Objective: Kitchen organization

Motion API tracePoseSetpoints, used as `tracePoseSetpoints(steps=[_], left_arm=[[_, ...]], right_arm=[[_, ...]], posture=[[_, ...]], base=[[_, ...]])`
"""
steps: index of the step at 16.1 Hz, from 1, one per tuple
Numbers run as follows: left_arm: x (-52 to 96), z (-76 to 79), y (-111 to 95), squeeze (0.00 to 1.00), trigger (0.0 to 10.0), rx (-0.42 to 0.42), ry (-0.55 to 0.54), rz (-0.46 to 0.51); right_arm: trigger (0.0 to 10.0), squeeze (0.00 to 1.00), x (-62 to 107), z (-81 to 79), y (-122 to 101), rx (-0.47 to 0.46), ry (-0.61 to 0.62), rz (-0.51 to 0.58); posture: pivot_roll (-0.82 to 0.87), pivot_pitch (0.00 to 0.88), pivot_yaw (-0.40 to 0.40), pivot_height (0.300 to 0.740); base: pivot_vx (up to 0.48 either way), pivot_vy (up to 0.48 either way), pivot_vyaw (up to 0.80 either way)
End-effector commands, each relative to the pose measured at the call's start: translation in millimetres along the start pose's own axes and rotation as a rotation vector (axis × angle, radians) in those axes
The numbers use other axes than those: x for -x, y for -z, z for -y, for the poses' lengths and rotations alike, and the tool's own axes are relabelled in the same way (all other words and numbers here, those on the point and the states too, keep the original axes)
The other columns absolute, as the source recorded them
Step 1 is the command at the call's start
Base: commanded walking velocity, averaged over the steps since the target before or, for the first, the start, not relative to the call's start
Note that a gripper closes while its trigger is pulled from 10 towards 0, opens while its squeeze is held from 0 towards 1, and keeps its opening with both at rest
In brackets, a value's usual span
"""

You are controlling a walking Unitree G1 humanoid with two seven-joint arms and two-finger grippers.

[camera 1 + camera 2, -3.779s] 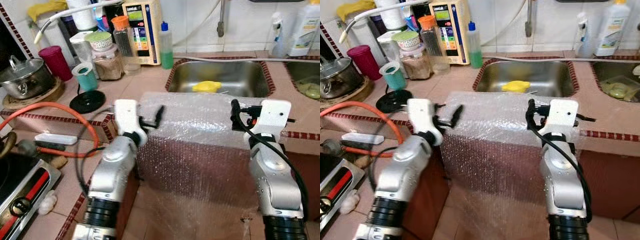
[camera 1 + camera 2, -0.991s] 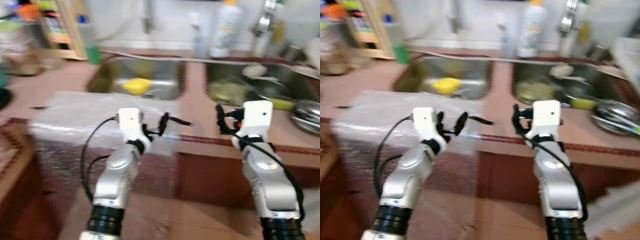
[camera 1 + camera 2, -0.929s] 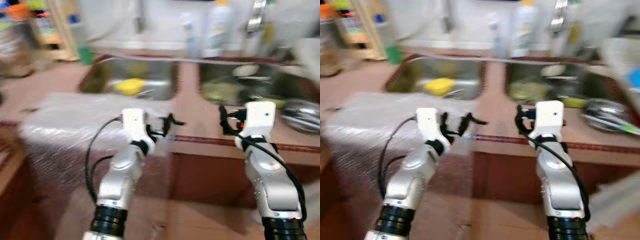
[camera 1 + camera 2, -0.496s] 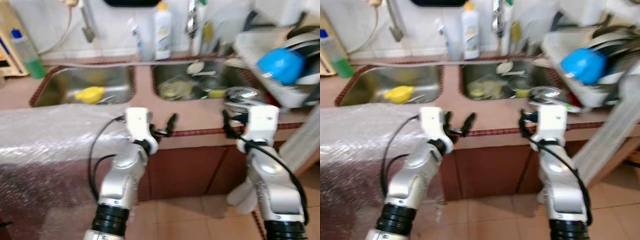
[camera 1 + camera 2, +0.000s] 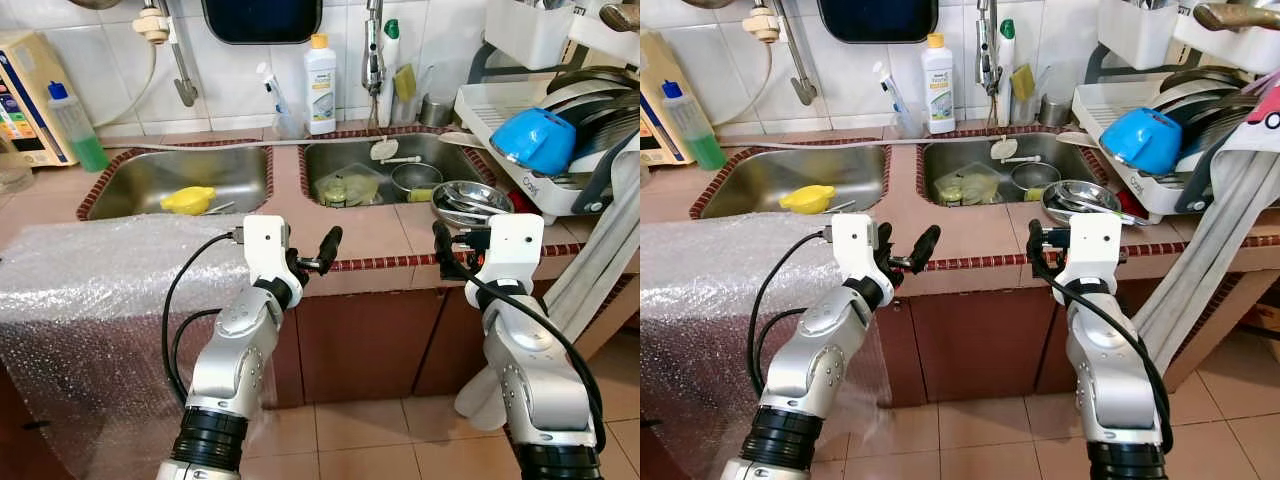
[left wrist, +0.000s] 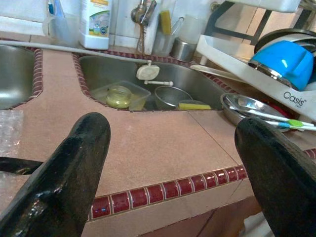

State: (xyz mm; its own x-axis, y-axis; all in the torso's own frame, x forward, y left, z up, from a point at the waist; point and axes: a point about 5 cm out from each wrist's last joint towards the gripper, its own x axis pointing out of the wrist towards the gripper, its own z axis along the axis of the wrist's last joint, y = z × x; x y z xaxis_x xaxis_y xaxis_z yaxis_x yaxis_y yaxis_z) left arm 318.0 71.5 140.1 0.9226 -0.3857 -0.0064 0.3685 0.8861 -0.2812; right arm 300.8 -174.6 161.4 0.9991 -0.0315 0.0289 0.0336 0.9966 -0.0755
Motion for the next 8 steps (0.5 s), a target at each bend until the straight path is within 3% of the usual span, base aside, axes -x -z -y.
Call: tracePoseSetpoints(steps=[1, 8], left_arm=[[0.6, -1.7, -6.5, 0.00, 10.0, -0.009, -0.002, 0.018], [2.2, -2.3, -4.6, 0.00, 10.0, -0.001, 0.003, 0.011]], right_arm=[[10.0, 0.31, 0.0, -4.7, -4.2, -0.002, -0.012, 0.020], [10.0, 0.30, 1.1, -3.9, -2.8, -0.005, -0.002, 0.016]], posture=[[-0.09, 0.000, 0.068, 0.740], [-0.09, 0.000, 0.075, 0.740]], base=[[0.000, -0.240, 0.00], [0.000, -0.457, 0.00]])
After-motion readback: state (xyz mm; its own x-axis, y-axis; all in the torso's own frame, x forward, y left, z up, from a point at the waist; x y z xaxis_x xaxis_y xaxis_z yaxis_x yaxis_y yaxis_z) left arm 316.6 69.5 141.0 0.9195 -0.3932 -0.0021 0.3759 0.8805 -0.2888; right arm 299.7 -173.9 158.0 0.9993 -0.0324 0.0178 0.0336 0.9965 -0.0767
